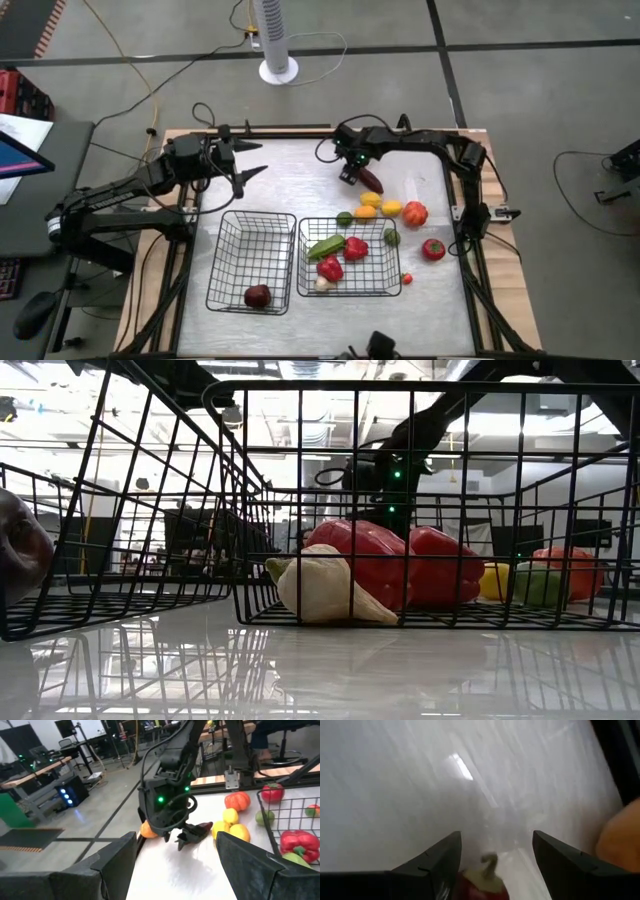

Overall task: Sort produce into baskets
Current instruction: Put the chili pepper into the right wire basket

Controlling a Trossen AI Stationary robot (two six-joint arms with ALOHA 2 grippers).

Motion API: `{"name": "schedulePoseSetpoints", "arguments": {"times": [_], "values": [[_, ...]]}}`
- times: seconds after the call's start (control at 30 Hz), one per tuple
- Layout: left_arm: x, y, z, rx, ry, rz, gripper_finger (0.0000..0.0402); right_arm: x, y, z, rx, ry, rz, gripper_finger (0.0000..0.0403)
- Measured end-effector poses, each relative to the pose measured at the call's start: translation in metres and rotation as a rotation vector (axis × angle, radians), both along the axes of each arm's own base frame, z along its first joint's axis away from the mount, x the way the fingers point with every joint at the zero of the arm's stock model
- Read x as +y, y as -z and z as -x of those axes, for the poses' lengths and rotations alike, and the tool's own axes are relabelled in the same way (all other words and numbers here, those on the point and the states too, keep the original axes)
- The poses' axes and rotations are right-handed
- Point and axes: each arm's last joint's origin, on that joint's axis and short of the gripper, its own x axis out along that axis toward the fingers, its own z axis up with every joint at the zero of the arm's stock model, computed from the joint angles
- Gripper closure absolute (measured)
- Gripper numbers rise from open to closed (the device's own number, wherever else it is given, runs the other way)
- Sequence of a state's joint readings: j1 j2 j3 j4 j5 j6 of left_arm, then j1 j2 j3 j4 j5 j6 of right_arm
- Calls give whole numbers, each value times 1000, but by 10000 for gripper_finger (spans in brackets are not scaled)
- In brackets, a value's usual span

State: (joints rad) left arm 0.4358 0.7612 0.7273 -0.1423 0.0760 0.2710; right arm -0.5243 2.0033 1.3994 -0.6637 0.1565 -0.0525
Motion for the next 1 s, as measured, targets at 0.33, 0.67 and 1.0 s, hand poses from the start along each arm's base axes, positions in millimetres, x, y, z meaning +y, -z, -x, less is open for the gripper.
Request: {"name": "schedulePoseSetpoints", "arguments": {"times": [0.33,0.67,1.0], "values": [[0,0,0,3,-11,-7,140,-2,1,5,28,16,-16,293],[0,0,0,6,-10,-15,140,2,1,4,44,-8,-21,372],[0,0,0,5,-10,-15,140,22,-30,-11,88,-71,-42,372]]}}
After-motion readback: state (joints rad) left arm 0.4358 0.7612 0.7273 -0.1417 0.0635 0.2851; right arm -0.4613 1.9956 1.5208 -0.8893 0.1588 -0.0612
